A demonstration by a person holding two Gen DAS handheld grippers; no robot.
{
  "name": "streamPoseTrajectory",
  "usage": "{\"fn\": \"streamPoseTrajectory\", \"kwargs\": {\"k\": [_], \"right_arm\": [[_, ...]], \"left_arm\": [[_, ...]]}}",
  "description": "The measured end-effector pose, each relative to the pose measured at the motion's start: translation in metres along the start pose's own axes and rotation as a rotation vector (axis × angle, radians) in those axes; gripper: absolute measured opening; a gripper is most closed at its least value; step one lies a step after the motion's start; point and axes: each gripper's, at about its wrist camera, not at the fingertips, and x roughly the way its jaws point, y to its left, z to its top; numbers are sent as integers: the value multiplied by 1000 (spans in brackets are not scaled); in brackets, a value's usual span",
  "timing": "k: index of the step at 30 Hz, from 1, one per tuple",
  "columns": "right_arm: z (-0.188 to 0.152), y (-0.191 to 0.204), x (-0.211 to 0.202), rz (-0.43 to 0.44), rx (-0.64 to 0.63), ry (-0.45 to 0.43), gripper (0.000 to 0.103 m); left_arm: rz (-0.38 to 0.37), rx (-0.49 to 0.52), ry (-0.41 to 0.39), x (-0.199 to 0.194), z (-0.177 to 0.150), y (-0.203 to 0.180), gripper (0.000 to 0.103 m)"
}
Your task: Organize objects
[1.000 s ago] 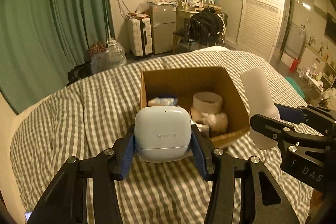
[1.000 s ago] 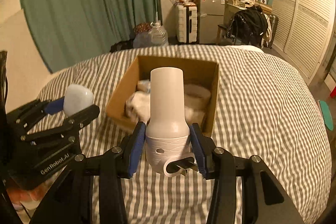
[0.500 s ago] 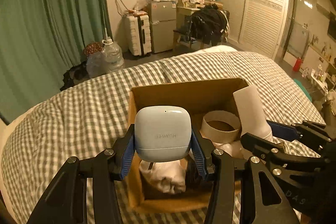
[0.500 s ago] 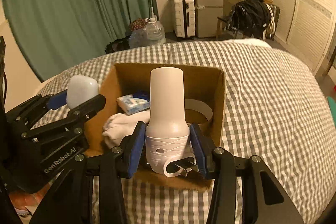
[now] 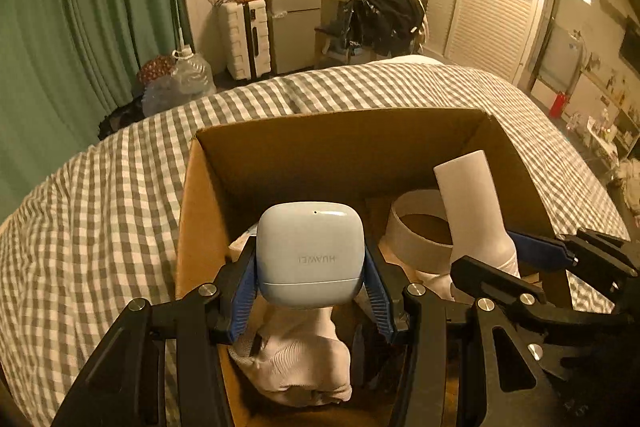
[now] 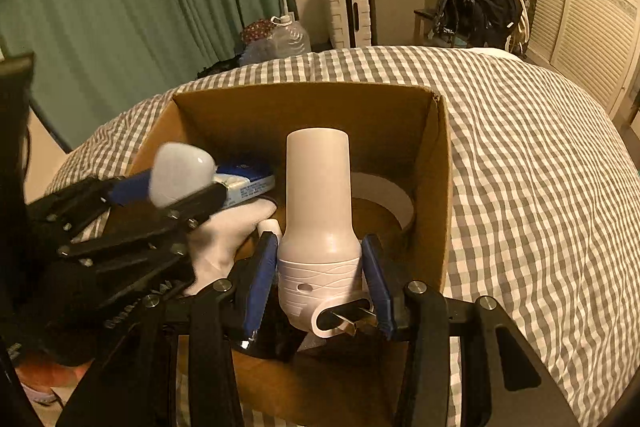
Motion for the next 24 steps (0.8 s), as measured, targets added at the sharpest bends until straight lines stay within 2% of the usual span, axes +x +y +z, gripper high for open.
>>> {"fn": "streamPoseTrajectory", "kwargs": {"k": [5,8,11,13,17,19,24], "right_arm": [[3,-1,-3,9,4,-22,44],[5,1,-12,-9,11,-47,65],[6,2,-26,-6,37,-79,68],[8,3,-36,-2,53,-90,69],[11,6,-66,-28,60,-131,74],[12,10,-85,-40,56,-154,75],[14,22,-144,-64,48,-240,75]], "left_arm": [[17,-8,2,0,0,1,50],[29,-18,16,-6,0,5,51],[33,-15,10,-20,3,7,56],[56,-5,-27,-40,6,8,71],[78,8,-99,-83,14,6,76],[91,6,-125,-104,17,6,82],[100,3,-203,-164,19,5,83]]}}
